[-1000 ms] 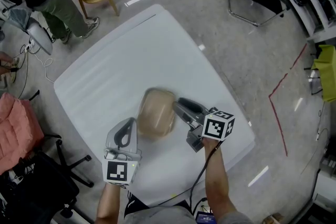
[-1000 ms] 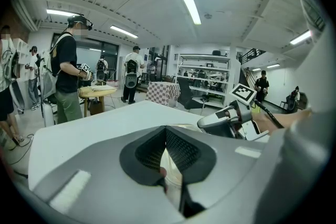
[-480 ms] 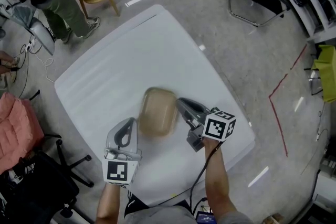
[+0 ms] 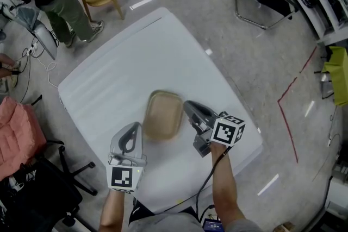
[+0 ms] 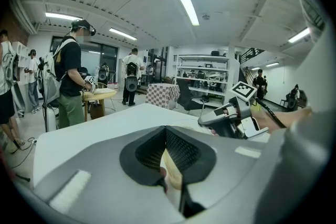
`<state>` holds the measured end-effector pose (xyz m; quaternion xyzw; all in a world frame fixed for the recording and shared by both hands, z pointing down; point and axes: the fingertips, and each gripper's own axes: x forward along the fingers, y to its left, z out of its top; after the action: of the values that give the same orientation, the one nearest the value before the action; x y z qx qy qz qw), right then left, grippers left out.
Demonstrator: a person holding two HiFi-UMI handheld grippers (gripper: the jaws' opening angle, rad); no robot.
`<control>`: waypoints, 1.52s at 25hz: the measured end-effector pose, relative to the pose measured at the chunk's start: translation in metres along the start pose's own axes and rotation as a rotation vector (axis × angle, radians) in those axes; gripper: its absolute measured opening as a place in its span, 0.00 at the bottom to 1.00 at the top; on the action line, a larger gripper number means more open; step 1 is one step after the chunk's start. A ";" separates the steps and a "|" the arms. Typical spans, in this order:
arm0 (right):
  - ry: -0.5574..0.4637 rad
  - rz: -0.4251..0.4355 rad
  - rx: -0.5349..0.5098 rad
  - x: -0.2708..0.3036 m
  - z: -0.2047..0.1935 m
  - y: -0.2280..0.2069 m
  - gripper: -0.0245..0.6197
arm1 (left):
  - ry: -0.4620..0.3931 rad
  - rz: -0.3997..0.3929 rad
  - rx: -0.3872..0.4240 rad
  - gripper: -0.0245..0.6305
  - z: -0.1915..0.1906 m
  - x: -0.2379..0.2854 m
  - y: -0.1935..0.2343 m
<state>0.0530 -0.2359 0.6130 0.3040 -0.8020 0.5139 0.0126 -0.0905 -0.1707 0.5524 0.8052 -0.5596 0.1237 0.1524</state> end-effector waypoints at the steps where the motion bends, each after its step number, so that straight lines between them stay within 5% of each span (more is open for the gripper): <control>1: -0.004 0.001 -0.004 -0.002 0.001 0.002 0.10 | -0.002 0.000 0.002 0.06 0.002 -0.001 -0.001; 23: -0.166 -0.050 -0.308 -0.089 0.036 0.116 0.10 | -0.126 0.044 0.067 0.06 0.067 -0.091 -0.026; 38: -0.302 -0.242 -0.646 -0.185 0.017 0.209 0.10 | -0.276 0.040 0.149 0.06 0.125 -0.173 -0.088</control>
<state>0.1035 -0.1020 0.3729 0.4496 -0.8738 0.1787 0.0501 -0.0634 -0.0400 0.3635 0.8123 -0.5804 0.0561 0.0113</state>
